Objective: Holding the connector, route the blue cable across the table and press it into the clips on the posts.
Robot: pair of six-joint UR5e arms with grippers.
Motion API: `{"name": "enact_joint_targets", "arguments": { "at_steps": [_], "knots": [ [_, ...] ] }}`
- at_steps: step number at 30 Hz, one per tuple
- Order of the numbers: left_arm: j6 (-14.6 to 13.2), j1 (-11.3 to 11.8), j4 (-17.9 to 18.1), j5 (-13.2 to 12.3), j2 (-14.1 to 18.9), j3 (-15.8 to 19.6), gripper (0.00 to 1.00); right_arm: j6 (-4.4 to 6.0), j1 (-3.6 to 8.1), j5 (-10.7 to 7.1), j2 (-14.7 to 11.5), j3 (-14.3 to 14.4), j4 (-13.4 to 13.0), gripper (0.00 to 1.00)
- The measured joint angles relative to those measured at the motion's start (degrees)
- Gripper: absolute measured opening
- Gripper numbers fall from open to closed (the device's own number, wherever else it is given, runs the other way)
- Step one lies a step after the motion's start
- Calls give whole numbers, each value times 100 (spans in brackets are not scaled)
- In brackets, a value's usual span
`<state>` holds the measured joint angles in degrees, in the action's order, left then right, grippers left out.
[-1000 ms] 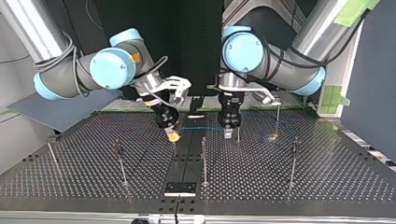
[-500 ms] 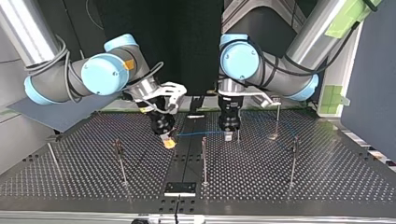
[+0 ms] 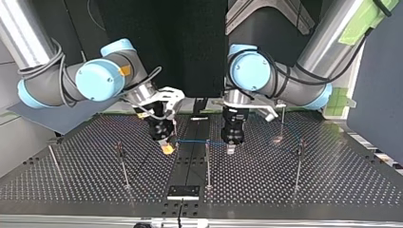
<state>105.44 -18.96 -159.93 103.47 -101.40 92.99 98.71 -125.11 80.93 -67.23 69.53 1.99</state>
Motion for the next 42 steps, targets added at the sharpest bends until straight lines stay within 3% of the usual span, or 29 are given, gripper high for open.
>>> {"name": "enact_joint_targets", "arguments": {
  "at_steps": [14,23,32,42],
  "knots": [
    [65,236,155,-384,-157,-168,0,18,154,-237,50,-54,-38,0],
    [68,326,259,-484,-581,-363,0,13,289,-292,220,-119,-67,0],
    [90,449,172,-547,-628,-668,0,10,413,-381,355,-329,-146,0],
    [80,494,111,-552,-630,-718,0,10,558,-448,450,-412,-193,0]
  ]
}}
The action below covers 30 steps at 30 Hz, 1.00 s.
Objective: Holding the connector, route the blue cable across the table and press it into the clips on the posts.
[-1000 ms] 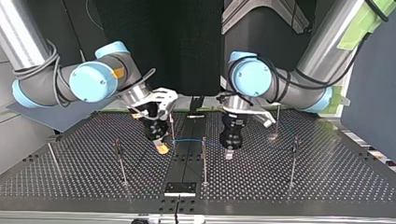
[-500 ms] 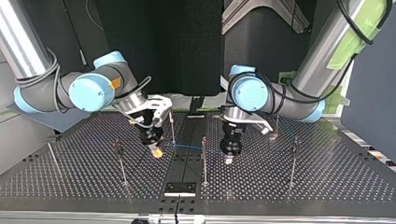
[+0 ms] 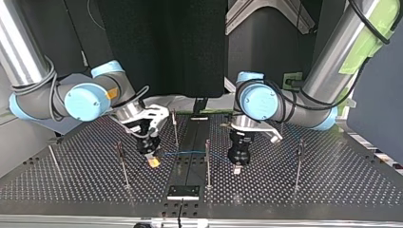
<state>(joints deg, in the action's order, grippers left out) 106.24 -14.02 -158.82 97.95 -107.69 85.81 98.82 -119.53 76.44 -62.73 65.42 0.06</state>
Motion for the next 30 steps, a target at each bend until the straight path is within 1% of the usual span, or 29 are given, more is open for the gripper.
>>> {"name": "enact_joint_targets", "arguments": {
  "at_steps": [5,6,7,8,9,10,12,13,14,15,18,24,27,30],
  "knots": [
    [-13,-1,-25,0,0,-2,0,-3,64,-34,8,-5,-6,0],
    [-14,-5,-31,1,0,-1,7,-5,76,-37,8,-5,-6,0],
    [-16,-12,-41,3,0,-1,7,-6,85,-38,8,-6,-7,0],
    [-20,-19,-57,6,0,-2,18,-9,93,-38,8,-9,-7,0],
    [-26,-28,-79,13,0,-2,36,-13,104,-40,9,-8,-7,0],
    [-41,-41,-119,34,0,-2,36,-16,109,-40,9,-9,-7,0],
    [-83,-60,-197,98,1,-2,65,-23,118,-46,10,-9,-7,0],
    [-121,-72,-261,156,1,-1,65,-24,121,-49,11,-8,-7,0],
    [-155,-81,-313,203,2,-1,88,-25,123,-52,11,-9,-7,0],
    [-194,-91,-362,251,5,0,100,-27,125,-57,11,-8,-6,0],
    [-283,-120,-536,363,7,1,100,-32,126,-64,11,-8,-1,0],
    [-346,-169,-854,366,32,3,100,-36,126,-67,9,-7,1,0],
    [-342,-210,-995,361,100,5,100,-36,126,-67,5,-7,4,0],
    [-294,-264,-1090,356,234,11,100,-36,126,-67,0,-7,8,0]
  ]
}}
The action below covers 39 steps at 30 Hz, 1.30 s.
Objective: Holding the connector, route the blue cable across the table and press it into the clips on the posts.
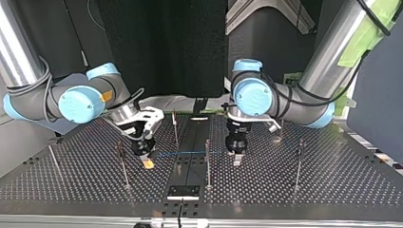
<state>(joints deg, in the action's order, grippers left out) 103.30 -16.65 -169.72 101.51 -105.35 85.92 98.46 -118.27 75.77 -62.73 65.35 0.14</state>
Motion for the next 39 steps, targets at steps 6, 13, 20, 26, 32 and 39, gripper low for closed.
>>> {"name": "enact_joint_targets", "arguments": {
  "at_steps": [6,13,20,26,32,39],
  "knots": [
    [23,-124,-291,24,254,5,100,8,0,0,-10,-1,2,0],
    [35,-288,-468,68,508,186,100,22,0,0,-25,-2,9,0],
    [50,-401,-495,194,898,406,100,18,8,0,-49,-2,4,0],
    [-10,-509,-677,222,998,430,100,26,29,0,-74,0,14,0],
    [-1,-659,-719,198,1001,431,100,30,38,0,-81,0,22,0],
    [42,-793,-707,110,1004,431,100,32,48,0,-86,0,29,0]
  ]
}}
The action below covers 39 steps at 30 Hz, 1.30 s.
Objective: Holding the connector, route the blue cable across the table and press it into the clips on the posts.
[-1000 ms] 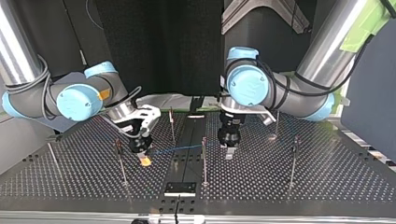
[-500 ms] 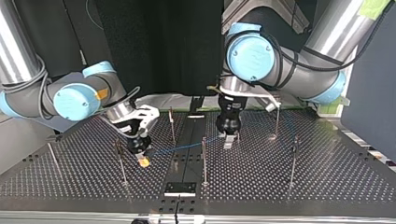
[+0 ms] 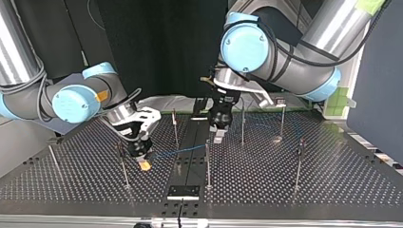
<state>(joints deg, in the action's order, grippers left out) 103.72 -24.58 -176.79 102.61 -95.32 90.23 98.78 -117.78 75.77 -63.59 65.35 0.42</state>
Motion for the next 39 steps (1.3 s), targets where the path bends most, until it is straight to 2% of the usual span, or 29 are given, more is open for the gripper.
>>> {"name": "enact_joint_targets", "arguments": {
  "at_steps": [10,15,22,27,31,39],
  "knots": [
    [2,-291,239,497,-23,-10,100,-5,4,-1,-2,-1,5,0],
    [-8,-401,258,684,-110,-124,100,-7,5,3,-1,-1,1,0],
    [-159,-632,58,942,-487,-510,100,-6,5,1,-1,0,2,0],
    [-175,-760,-40,1000,-749,-773,100,-13,5,0,-1,0,1,0],
    [-188,-854,-109,1141,-983,-1007,100,-12,5,0,-1,0,1,0],
    [-182,-848,35,1377,-1362,-1464,100,0,17,-6,-1,0,19,0]
  ]
}}
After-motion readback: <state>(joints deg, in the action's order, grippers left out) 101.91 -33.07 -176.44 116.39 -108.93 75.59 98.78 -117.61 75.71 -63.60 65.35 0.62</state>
